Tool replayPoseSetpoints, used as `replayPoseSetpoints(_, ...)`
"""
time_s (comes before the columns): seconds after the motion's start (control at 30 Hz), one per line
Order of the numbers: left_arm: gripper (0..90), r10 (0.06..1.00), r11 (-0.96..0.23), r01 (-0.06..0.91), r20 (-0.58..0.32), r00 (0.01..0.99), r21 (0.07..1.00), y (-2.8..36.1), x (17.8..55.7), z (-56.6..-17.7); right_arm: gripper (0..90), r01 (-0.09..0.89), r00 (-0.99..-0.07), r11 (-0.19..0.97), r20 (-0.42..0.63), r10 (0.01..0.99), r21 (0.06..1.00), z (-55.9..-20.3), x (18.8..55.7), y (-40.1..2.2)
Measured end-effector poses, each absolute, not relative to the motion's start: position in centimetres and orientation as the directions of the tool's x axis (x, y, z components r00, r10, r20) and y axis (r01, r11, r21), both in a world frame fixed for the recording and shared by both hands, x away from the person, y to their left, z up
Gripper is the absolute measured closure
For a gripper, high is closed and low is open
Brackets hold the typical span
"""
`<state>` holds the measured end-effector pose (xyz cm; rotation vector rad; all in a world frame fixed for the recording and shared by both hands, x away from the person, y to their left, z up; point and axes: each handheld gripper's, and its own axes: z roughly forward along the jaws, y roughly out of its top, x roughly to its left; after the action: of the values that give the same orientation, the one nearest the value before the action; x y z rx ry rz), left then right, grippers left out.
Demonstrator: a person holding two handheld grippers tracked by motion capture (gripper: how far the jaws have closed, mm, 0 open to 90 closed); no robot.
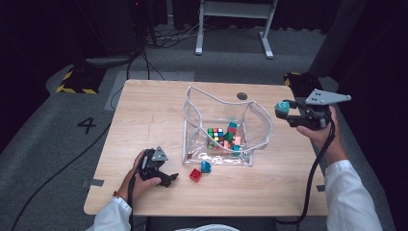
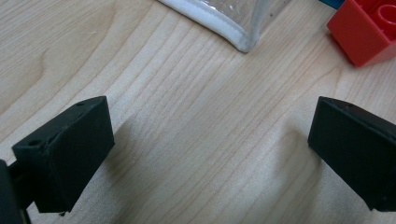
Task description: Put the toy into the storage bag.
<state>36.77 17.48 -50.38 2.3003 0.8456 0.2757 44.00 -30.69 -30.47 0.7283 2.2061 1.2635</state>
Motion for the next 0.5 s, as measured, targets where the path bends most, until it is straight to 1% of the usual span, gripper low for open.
replayPoseSetpoints(0.2, 0.4, 0.638, -0.573, 0.497, -0.025, 0.769, 0.652, 17.5, 36.8, -50.4, 47.9, 0.205, -0.755, 0.434, -0.141, 0.641, 0.877, -29.6, 45.6, -29.1)
replayPoseSetpoints(0.4, 0.4, 0.638, -0.574, 0.496, -0.023, 0.77, 0.652, 17.5, 36.8, -50.4, 47.9, 0.171, -0.818, 0.455, -0.132, 0.56, 0.874, -29.3, 46.5, -26.7)
replayPoseSetpoints(0.5, 0.4, 0.638, -0.574, 0.496, -0.023, 0.769, 0.651, 17.5, 36.8, -50.4, 47.9, 0.135, -0.854, 0.497, -0.154, 0.497, 0.857, -29.5, 46.5, -24.9)
